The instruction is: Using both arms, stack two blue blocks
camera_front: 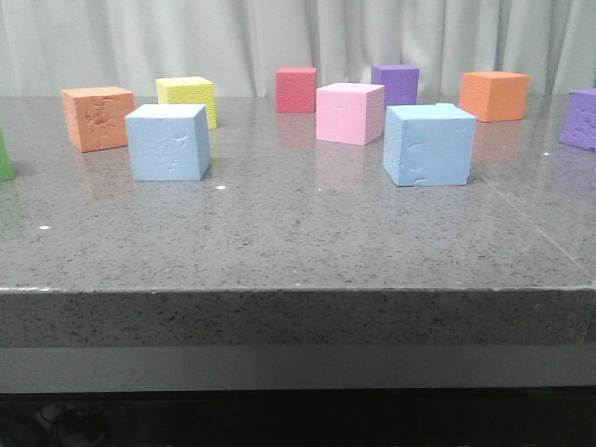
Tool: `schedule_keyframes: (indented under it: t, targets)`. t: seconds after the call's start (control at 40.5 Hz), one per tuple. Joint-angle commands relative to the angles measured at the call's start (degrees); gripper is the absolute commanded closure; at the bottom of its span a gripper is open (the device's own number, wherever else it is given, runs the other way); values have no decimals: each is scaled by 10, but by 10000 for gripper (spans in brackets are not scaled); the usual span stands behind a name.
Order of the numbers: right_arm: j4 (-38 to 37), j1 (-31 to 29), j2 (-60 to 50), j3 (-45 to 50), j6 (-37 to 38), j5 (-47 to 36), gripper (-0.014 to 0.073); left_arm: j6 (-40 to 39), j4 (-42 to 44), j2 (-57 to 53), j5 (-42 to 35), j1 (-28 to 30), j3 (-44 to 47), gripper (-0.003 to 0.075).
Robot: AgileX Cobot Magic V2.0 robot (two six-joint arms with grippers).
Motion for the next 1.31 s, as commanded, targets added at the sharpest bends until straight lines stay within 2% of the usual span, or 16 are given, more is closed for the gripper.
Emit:
schedule_keyframes:
  t: [0.0, 0.123, 0.222, 0.395, 0.765, 0.815, 0.864, 0.889, 0.988, 1.012, 1.111, 1.284]
  targets:
    - [0, -3, 61, -75, -1, 18, 663, 0, -4, 56, 41, 2, -82, 739]
    - [0, -3, 128, -133, -1, 91, 663, 0, -4, 123, 104, 2, -143, 739]
    - [0, -3, 177, -150, -1, 125, 663, 0, -4, 165, 114, 2, -155, 739]
    - [0, -3, 237, -149, -1, 138, 663, 0, -4, 212, 137, 2, -155, 739]
    - [0, -3, 308, -149, -4, 144, 654, 0, -6, 255, 134, 2, -151, 736]
    - [0, -3, 309, -149, -11, 146, 617, 0, -6, 256, 132, 2, -151, 714]
    - [0, -3, 309, -149, -16, 149, 526, 0, -5, 256, 130, 2, -151, 639]
    - [0, -3, 309, -149, -19, 150, 464, 0, -5, 256, 127, 2, -151, 583]
    - [0, -2, 309, -149, -28, 154, 132, 0, -5, 257, 118, 2, -151, 278]
    - [0, 0, 309, -149, -28, 156, 81, 0, -5, 257, 118, 2, -151, 235]
    - [1, 8, 309, -150, -28, 162, 0, 0, -4, 257, 119, 2, -151, 190]
    - [23, 70, 322, -184, -69, 173, 3, 0, -6, 261, 116, -44, -152, 224]
